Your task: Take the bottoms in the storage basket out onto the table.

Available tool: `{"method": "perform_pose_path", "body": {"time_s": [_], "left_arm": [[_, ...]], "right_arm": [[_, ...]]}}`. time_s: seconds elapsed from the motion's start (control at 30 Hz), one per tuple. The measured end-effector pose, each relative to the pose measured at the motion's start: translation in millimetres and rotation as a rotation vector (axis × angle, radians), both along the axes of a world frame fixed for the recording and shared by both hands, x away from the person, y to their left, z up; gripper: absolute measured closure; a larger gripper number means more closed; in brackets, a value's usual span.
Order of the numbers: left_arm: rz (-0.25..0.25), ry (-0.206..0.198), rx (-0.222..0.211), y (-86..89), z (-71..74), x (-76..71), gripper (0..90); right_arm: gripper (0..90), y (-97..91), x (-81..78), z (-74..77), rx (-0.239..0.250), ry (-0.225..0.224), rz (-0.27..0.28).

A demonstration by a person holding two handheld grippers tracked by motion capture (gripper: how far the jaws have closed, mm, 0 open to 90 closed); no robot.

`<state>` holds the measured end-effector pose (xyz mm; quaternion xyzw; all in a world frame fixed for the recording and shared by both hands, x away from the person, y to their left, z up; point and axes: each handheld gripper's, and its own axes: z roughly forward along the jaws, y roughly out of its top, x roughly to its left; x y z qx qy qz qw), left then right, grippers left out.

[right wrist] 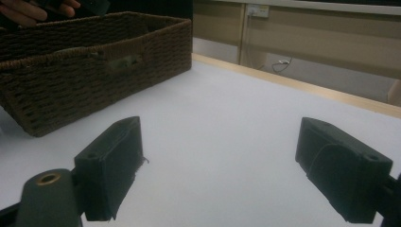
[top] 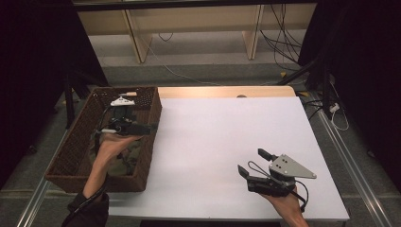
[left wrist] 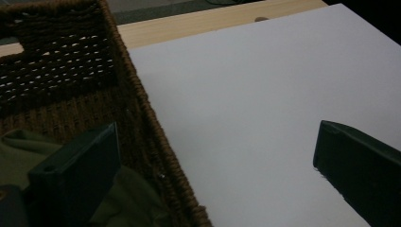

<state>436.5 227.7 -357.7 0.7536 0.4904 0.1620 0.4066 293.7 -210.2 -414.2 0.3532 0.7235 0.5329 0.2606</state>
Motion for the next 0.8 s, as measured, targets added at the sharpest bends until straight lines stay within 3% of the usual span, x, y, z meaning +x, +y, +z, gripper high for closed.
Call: {"method": "perform_pose_path", "body": {"time_s": [0.17,0.3,0.5,0.6,0.8], "left_arm": [[0.027,0.010,0.003,11.5,0.4,0.6,1.4],[0.058,0.037,0.040,24.0,-3.4,1.9,1.4],[0.085,0.059,0.046,37.1,-6.6,2.7,1.4],[0.108,0.084,0.081,44.2,-12.0,4.0,1.5],[0.129,0.118,0.098,54.3,-19.5,6.2,2.2]], "right_arm": [[16.9,-0.2,0.0,-0.2,-0.001,-0.001,0.004],[17.0,-0.6,-0.6,0.5,-0.005,0.001,0.007],[17.0,0.0,0.0,-0.2,-0.004,0.000,0.012],[17.0,0.0,0.0,-0.2,-0.002,-0.001,0.012],[17.1,0.0,-0.4,-0.2,-0.003,-0.004,0.012]]}}
